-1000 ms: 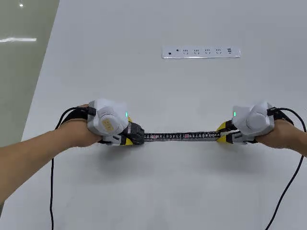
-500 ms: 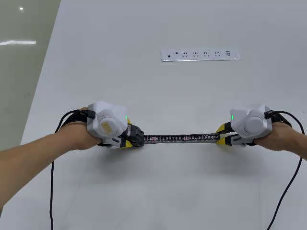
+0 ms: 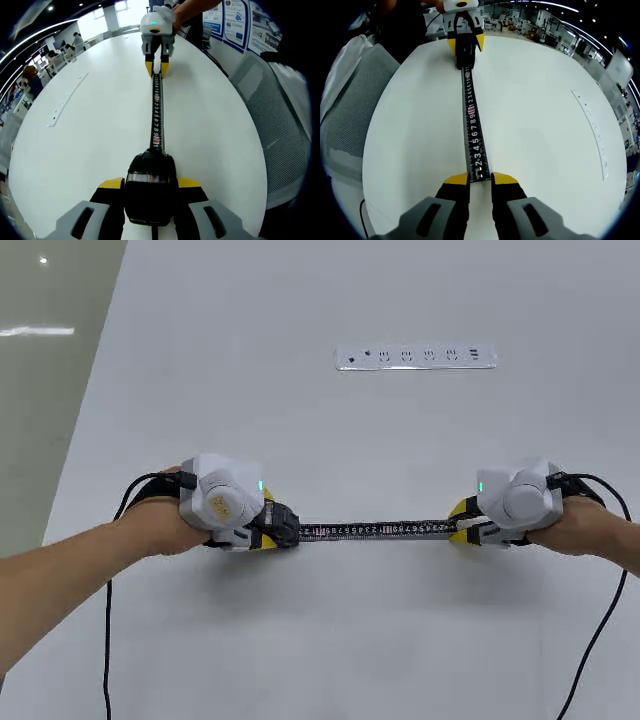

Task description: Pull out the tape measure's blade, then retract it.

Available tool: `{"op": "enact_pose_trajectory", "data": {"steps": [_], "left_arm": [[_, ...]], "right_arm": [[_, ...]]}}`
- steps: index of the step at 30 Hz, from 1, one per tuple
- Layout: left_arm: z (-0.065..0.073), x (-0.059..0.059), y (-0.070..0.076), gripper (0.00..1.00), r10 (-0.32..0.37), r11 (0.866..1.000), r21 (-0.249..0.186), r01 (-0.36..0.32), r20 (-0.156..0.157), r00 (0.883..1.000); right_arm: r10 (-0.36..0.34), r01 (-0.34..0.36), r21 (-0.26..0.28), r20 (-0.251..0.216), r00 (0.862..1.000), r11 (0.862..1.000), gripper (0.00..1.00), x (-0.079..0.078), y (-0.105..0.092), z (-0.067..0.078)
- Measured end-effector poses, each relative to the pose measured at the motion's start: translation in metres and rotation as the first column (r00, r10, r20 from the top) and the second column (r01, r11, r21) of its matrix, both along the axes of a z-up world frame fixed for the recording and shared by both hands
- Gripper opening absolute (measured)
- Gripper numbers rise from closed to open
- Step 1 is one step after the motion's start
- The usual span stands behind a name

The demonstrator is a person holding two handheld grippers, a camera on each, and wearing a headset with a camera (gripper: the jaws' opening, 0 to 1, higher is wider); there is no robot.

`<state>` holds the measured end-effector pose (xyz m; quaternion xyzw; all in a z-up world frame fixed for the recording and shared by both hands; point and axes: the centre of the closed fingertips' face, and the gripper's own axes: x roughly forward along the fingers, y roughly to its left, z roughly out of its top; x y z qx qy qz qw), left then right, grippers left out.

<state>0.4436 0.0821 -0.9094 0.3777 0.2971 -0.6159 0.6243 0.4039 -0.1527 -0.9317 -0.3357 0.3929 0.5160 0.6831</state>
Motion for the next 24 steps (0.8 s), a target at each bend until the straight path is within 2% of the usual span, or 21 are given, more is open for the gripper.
{"op": "enact_pose_trajectory", "data": {"steps": [12, 16, 17, 24], "left_arm": [[0.0004, 0.0001, -0.0001, 0.36, 0.003, 1.000, -0.005, -0.003, 0.000, 1.000], [-0.0001, 0.0008, 0.0001, 0.37, 0.018, 1.000, -0.012, -0.018, -0.004, 1.000], [-0.0040, 0.0020, 0.0009, 0.37, 0.046, 0.999, -0.013, -0.046, -0.012, 0.999], [-0.0037, 0.0024, 0.0016, 0.38, 0.068, 0.997, -0.020, -0.069, -0.022, 0.997]], "right_arm": [[-0.002, 0.002, -0.001, 0.002, 1.000, 1.000, 0.17, 0.0000, 0.0004, 0.0000], [-0.010, 0.010, -0.001, 0.004, 1.000, 1.000, 0.18, 0.0014, 0.0009, -0.0005], [-0.025, 0.025, -0.002, 0.007, 1.000, 1.000, 0.19, 0.0039, -0.0003, -0.0025], [-0.050, 0.050, 0.008, 0.003, 0.999, 0.999, 0.20, 0.0049, -0.0003, -0.0037]]}}
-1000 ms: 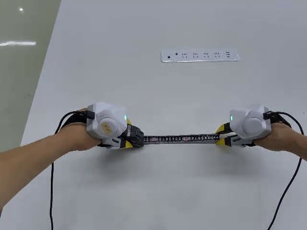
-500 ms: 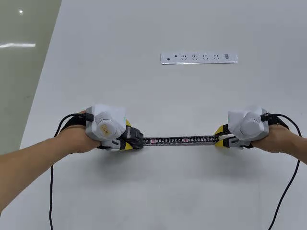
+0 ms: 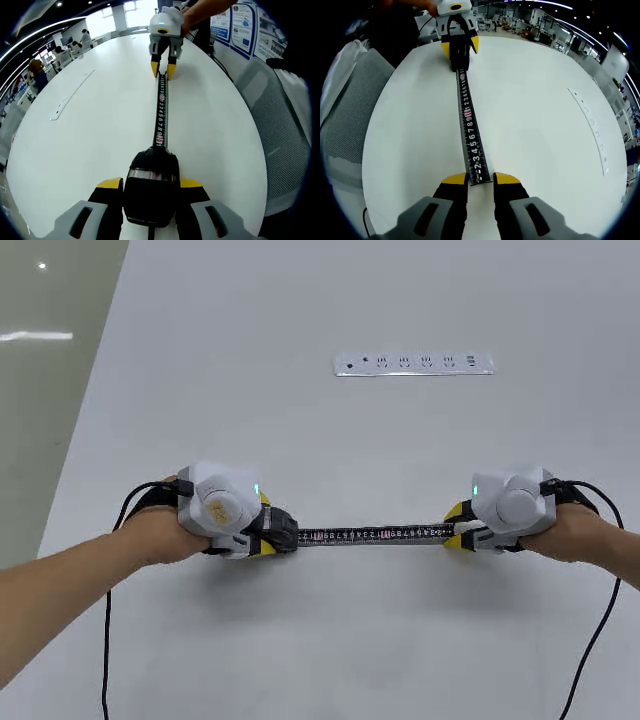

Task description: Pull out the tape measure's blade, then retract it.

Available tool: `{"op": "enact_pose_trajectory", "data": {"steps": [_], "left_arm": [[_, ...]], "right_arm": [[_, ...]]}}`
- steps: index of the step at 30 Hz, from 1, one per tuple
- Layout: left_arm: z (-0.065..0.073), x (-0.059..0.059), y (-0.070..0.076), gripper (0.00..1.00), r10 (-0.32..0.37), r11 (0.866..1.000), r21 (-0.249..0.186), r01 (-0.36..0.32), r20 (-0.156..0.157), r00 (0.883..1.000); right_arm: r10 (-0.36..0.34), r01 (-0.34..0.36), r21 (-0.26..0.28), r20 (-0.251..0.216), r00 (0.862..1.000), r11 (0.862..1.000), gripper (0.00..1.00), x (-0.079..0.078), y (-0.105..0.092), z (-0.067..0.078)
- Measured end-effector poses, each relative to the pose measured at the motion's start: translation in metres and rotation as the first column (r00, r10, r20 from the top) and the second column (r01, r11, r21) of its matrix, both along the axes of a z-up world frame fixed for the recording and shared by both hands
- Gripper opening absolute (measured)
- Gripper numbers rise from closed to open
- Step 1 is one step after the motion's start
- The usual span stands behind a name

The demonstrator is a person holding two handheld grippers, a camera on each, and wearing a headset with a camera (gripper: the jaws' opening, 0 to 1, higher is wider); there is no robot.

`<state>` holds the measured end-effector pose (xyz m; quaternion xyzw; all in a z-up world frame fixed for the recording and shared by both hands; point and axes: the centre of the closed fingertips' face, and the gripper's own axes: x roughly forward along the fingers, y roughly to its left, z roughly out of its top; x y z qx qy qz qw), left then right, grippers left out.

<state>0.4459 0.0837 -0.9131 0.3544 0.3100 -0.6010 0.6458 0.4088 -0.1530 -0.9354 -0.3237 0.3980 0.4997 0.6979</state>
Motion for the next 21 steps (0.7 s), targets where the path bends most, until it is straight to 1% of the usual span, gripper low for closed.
{"op": "enact_pose_trajectory", "data": {"steps": [7, 11, 13, 15, 18, 21], "left_arm": [[0.0002, 0.0026, 0.0024, 0.41, 0.032, 0.999, -0.002, -0.032, -0.001, 0.999], [0.0021, 0.0045, 0.0042, 0.43, 0.054, 0.999, -0.009, -0.054, -0.003, 0.999], [0.0034, 0.0059, 0.0044, 0.44, 0.060, 0.998, -0.015, -0.060, 0.001, 0.998], [0.0049, 0.0059, 0.0053, 0.45, 0.074, 0.997, -0.018, -0.074, -0.004, 0.997], [0.0076, 0.0073, 0.0059, 0.46, 0.109, 0.993, -0.035, -0.110, -0.015, 0.994], [0.0086, 0.0082, 0.0077, 0.48, 0.134, 0.990, -0.036, -0.135, -0.018, 0.991]], "right_arm": [[-0.022, 0.022, 0.003, 0.002, 1.000, 1.000, 0.23, 0.0006, -0.0003, -0.0011], [-0.035, 0.035, 0.006, 0.001, 0.999, 0.999, 0.25, 0.0000, 0.0003, -0.0015], [-0.042, 0.042, 0.006, 0.003, 0.999, 0.999, 0.25, -0.0001, 0.0002, -0.0014], [-0.050, 0.050, 0.008, 0.003, 0.999, 0.999, 0.26, -0.0002, -0.0002, -0.0015], [-0.072, 0.072, 0.013, 0.003, 0.997, 0.997, 0.27, -0.0004, -0.0005, -0.0012], [-0.102, 0.102, 0.020, 0.006, 0.995, 0.995, 0.30, 0.0012, -0.0010, 0.0005]]}}
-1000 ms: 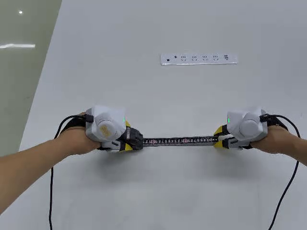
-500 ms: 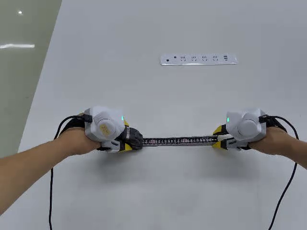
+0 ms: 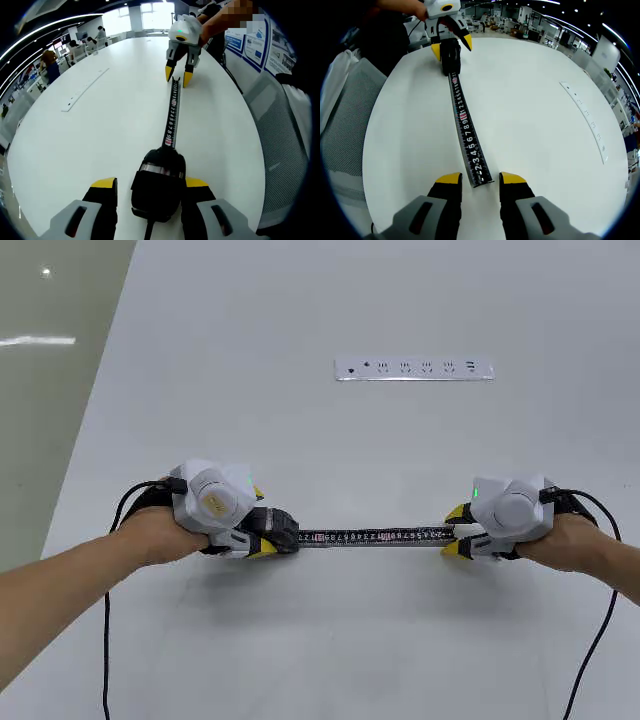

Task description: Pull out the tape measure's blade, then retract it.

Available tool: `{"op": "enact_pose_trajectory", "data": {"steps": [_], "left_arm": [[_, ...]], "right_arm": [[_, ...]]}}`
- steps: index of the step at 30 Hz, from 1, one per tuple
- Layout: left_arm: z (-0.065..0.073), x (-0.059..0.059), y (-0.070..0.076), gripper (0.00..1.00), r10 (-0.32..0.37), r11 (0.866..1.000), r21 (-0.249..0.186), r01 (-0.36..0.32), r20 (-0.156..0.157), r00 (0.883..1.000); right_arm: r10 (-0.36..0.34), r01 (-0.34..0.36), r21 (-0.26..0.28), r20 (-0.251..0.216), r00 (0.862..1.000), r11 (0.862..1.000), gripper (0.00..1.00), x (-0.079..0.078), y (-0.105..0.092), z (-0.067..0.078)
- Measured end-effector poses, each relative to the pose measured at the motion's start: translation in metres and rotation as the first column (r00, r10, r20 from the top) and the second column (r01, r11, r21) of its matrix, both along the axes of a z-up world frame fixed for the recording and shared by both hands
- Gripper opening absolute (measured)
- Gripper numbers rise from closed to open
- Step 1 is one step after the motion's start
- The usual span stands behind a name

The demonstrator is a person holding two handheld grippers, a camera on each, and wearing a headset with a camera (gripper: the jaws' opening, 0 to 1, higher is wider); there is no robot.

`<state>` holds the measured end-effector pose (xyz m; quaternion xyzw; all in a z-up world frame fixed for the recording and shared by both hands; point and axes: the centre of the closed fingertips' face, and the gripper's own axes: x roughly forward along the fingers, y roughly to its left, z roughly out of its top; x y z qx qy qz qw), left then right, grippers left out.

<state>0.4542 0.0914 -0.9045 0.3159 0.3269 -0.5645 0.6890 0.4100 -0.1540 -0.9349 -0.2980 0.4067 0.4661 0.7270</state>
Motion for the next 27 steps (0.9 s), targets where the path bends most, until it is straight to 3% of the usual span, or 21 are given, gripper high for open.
{"op": "enact_pose_trajectory", "data": {"steps": [13, 27], "left_arm": [[0.006, 0.000, 0.003, 0.54, 0.088, 0.996, -0.020, -0.088, -0.016, 0.996], [0.017, -0.002, 0.010, 0.57, 0.228, 0.970, -0.075, -0.231, -0.046, 0.973]], "right_arm": [[-0.104, 0.104, 0.038, 0.006, 0.995, 0.994, 0.34, 0.000, 0.001, 0.010], [-0.234, 0.232, 0.085, 0.003, 0.972, 0.969, 0.41, -0.004, 0.002, 0.015]]}}
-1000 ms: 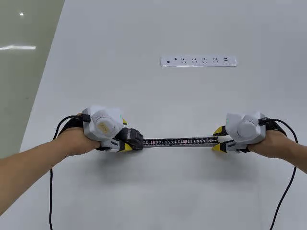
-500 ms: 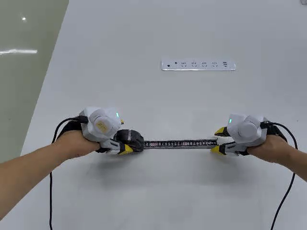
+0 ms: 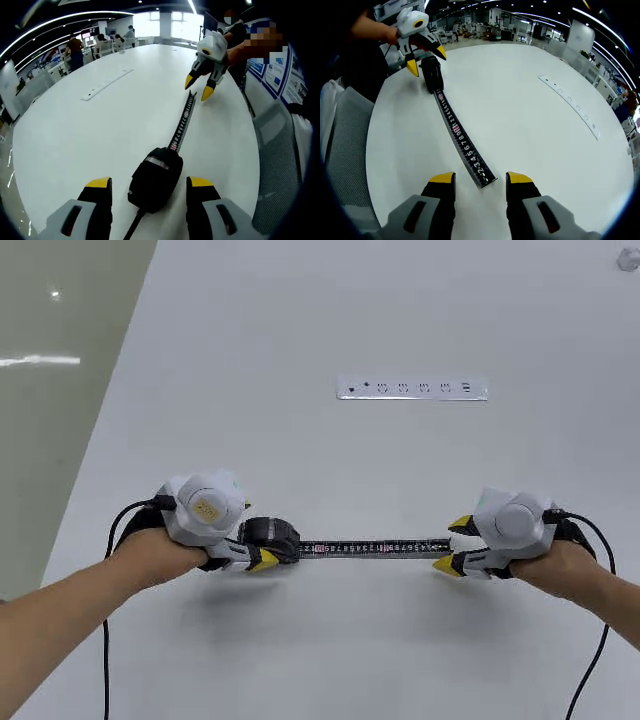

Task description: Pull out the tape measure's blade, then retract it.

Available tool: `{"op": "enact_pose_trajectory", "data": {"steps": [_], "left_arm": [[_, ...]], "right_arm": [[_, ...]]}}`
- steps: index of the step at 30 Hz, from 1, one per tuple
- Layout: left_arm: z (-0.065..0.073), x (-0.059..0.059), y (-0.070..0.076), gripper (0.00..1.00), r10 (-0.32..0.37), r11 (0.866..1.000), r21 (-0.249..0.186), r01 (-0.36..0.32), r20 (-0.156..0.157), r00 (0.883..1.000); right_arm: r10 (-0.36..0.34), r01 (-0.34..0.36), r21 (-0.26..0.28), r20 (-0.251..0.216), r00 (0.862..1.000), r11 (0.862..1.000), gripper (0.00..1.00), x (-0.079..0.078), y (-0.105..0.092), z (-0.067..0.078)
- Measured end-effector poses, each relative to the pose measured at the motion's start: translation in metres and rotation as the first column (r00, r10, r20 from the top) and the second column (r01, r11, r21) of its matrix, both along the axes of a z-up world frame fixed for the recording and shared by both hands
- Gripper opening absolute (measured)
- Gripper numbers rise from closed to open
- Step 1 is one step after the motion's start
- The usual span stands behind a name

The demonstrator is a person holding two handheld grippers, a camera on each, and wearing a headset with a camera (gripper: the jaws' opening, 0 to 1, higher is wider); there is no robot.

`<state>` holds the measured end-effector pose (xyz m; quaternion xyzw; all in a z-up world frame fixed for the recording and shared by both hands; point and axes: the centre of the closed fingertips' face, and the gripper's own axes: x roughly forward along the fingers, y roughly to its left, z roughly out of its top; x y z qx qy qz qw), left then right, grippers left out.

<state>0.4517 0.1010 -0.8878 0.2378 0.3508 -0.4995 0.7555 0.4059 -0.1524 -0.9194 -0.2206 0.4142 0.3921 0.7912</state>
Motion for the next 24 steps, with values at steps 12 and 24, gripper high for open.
{"op": "enact_pose_trajectory", "data": {"steps": [12, 24], "left_arm": [[0.005, -0.001, 0.006, 0.61, 0.118, 0.992, -0.042, -0.118, -0.007, 0.993], [0.015, 0.003, 0.018, 0.68, 0.261, 0.962, -0.082, -0.259, 0.010, 0.965]], "right_arm": [[-0.109, 0.108, 0.036, 0.015, 0.994, 0.993, 0.45, -0.003, -0.005, 0.008], [-0.209, 0.207, 0.078, 0.014, 0.978, 0.975, 0.50, -0.006, -0.005, 0.013]]}}
